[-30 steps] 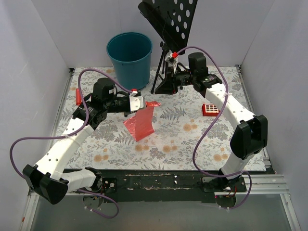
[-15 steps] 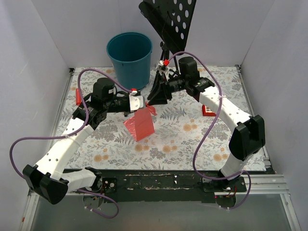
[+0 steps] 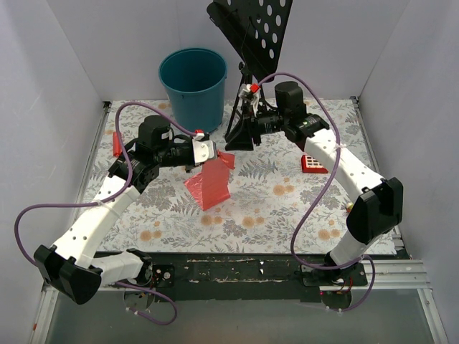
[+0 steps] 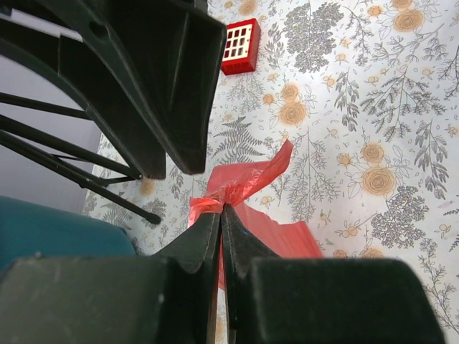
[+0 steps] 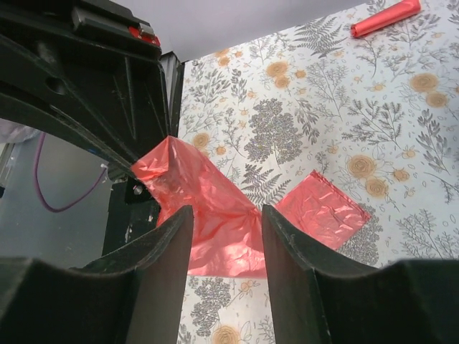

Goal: Put the trash bags into the trash bin
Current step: Unfold the trash bag at the center of the board.

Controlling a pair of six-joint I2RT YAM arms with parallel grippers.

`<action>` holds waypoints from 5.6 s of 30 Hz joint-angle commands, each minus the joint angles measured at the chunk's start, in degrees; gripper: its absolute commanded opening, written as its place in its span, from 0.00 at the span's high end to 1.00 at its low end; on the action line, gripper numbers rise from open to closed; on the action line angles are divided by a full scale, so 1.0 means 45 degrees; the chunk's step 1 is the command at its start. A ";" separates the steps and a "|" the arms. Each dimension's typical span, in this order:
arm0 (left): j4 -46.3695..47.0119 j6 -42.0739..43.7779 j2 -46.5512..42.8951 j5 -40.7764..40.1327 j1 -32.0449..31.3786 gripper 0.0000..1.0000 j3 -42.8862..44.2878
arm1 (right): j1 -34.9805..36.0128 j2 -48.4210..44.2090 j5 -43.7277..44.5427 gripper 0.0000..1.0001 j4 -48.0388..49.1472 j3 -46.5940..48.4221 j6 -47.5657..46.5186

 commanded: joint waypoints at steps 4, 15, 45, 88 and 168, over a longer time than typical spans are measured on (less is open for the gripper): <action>0.0668 -0.0378 -0.0256 -0.0373 -0.0046 1.00 -0.0104 | -0.0132 -0.1257 -0.0062 0.51 -0.0027 -0.0638 0.0558; 0.0903 -0.0710 -0.0276 -0.0315 -0.0046 1.00 -0.0124 | 0.0063 -0.1317 -0.0571 0.49 0.0441 -0.1324 0.0910; 0.0417 -0.0711 -0.0432 -0.0899 -0.0066 1.00 -0.0300 | -0.0052 -0.1023 0.1031 0.99 0.0735 -0.0991 0.1106; 0.0474 -0.1433 -0.0022 -0.0139 -0.0105 1.00 0.0267 | 0.0453 -0.1141 0.1109 0.41 0.0989 -0.1050 0.0051; 0.3188 -0.4753 0.1384 0.0739 -0.0144 0.77 0.0071 | 0.0356 -0.2117 0.0836 0.99 0.1202 -0.2123 0.0243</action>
